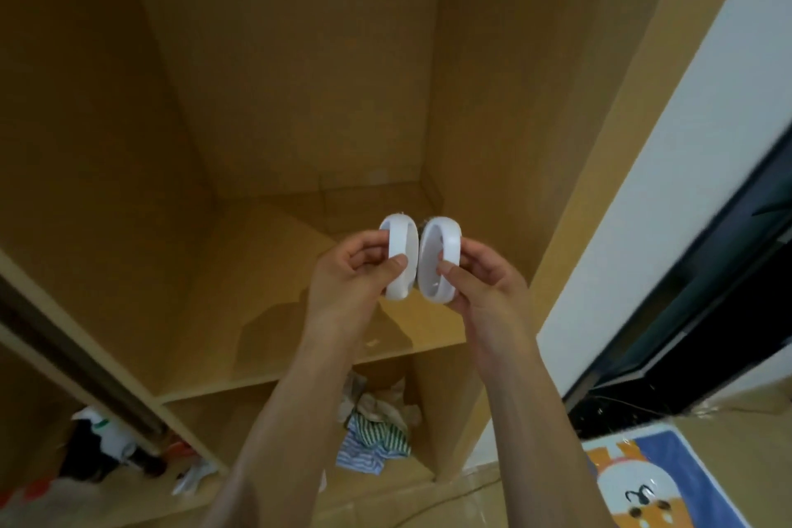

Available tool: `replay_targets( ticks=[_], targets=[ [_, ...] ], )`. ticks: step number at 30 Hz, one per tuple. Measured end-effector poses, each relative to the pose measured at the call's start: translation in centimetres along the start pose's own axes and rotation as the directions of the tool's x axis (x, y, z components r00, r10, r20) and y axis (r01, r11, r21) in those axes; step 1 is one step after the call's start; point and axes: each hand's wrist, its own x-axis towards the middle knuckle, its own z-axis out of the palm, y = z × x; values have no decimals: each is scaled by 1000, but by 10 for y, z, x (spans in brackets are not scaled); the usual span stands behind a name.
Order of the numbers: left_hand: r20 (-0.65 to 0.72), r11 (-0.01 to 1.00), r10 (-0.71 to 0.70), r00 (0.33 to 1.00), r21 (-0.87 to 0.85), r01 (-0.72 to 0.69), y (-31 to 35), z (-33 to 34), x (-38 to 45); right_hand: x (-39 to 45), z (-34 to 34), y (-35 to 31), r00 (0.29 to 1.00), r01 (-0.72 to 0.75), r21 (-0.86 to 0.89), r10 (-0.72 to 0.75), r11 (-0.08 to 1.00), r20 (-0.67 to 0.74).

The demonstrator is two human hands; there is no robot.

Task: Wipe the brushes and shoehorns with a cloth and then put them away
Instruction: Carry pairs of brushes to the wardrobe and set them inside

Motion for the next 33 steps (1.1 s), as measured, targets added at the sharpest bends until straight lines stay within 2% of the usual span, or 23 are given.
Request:
replay_targets(
  ticks=[7,16,22,27,33],
  targets=[
    [-21,999,-6,1000,46,7,-9,4,60,57,20,9,999,-33,18,32,999,35],
    [39,1000,-13,999,-11,14,7,11,149,134,51,13,999,-5,60,8,998,-53],
    [64,998,-49,997,-26,51,-4,9,189,171,63,22,998,1,-4,-1,1000,-58],
    [34,998,-54,998,-42,56,-8,5,220,201,68,31,997,-12,-21,11,1000,-76],
    [-23,996,-83,996,-33,82,-14,0,257,226,68,38,1000,-15,-29,15,999,-7]
  ],
)
